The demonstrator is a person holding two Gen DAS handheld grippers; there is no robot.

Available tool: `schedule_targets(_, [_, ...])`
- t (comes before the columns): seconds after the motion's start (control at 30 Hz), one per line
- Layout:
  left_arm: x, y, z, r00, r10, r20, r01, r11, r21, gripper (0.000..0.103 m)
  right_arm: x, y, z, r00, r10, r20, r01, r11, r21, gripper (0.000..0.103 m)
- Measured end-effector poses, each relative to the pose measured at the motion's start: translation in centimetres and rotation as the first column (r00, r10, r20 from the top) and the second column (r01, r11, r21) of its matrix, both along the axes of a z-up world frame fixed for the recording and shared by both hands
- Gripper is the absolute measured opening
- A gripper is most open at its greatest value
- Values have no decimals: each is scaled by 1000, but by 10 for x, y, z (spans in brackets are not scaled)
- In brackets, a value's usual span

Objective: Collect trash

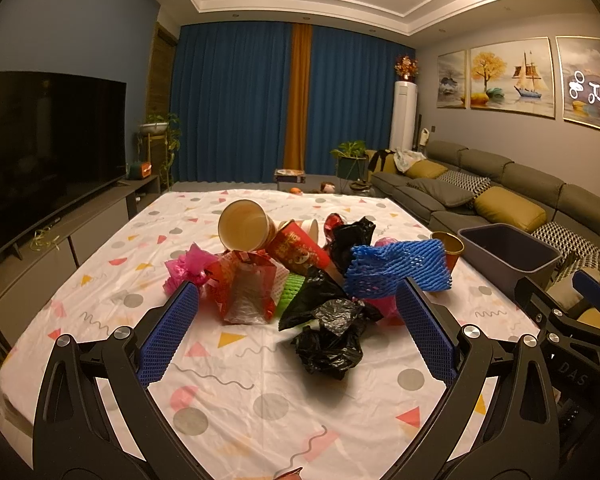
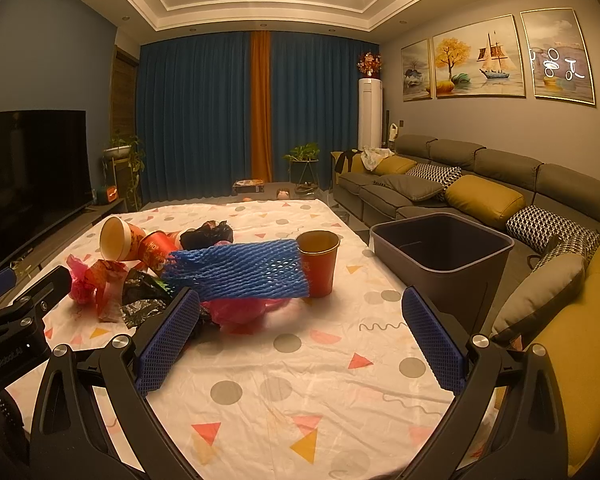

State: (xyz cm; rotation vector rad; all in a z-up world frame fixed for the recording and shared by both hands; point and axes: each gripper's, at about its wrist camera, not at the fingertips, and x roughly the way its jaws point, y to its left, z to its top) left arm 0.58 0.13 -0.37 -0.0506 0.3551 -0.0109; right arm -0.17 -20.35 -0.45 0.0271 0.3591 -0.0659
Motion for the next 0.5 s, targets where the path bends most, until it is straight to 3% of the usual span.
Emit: schedule_targets(0.5, [-3, -19, -5, 1000, 4, -3, -4, 1000, 3, 97, 0, 1, 0, 1000, -1, 0, 1, 1000, 3, 98])
